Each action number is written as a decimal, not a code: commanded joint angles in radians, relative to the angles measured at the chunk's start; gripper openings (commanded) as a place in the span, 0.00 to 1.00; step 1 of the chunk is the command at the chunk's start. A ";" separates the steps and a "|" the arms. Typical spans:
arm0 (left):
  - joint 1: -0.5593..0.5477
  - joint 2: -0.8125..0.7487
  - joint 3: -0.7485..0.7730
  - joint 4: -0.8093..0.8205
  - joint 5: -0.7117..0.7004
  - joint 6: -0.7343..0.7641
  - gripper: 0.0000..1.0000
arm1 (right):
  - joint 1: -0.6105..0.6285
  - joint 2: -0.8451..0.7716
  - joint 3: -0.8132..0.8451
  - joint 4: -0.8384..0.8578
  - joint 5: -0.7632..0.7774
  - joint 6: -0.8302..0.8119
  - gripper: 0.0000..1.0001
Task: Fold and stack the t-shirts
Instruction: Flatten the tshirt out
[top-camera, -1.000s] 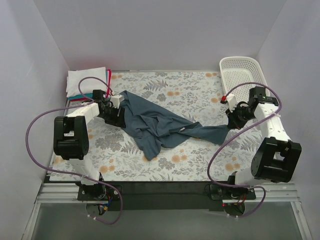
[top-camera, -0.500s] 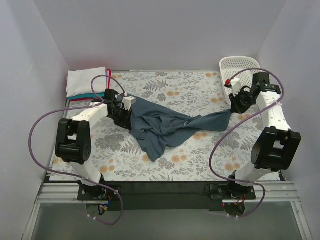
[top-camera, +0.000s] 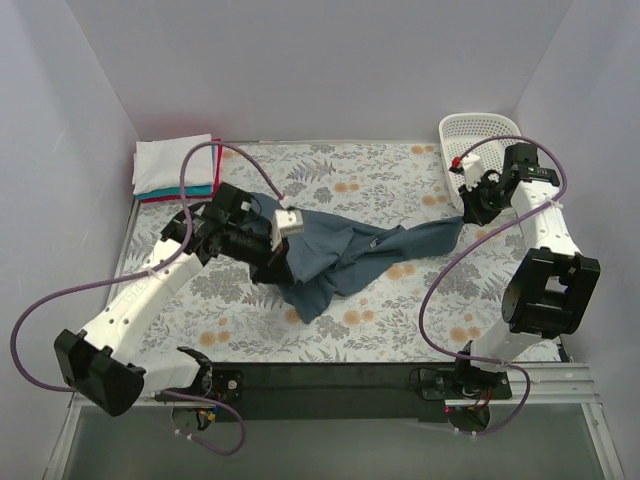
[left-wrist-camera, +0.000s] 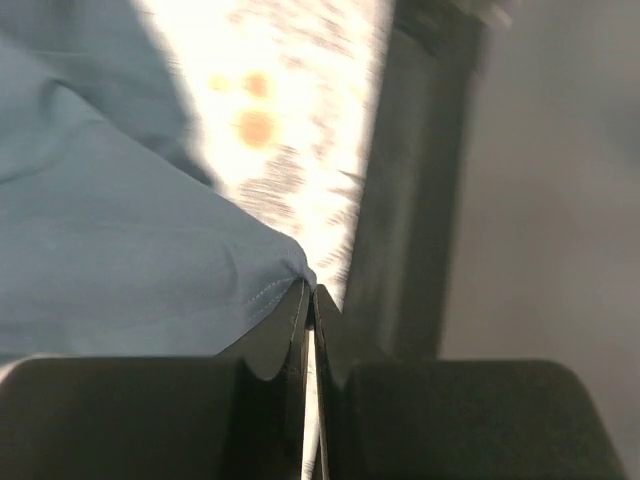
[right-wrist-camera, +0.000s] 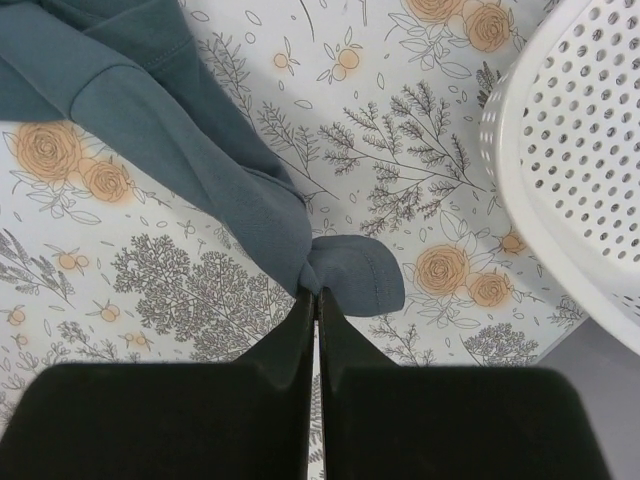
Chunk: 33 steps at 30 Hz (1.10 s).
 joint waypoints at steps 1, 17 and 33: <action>-0.160 -0.086 -0.063 -0.264 0.085 0.155 0.00 | -0.008 -0.029 -0.012 0.028 0.026 -0.035 0.01; -0.040 0.073 -0.031 -0.089 -0.063 0.143 0.32 | 0.004 -0.043 -0.045 0.025 -0.024 -0.061 0.01; -0.291 0.068 -0.325 0.272 -0.286 -0.029 0.65 | 0.012 -0.118 -0.013 0.002 0.000 -0.049 0.01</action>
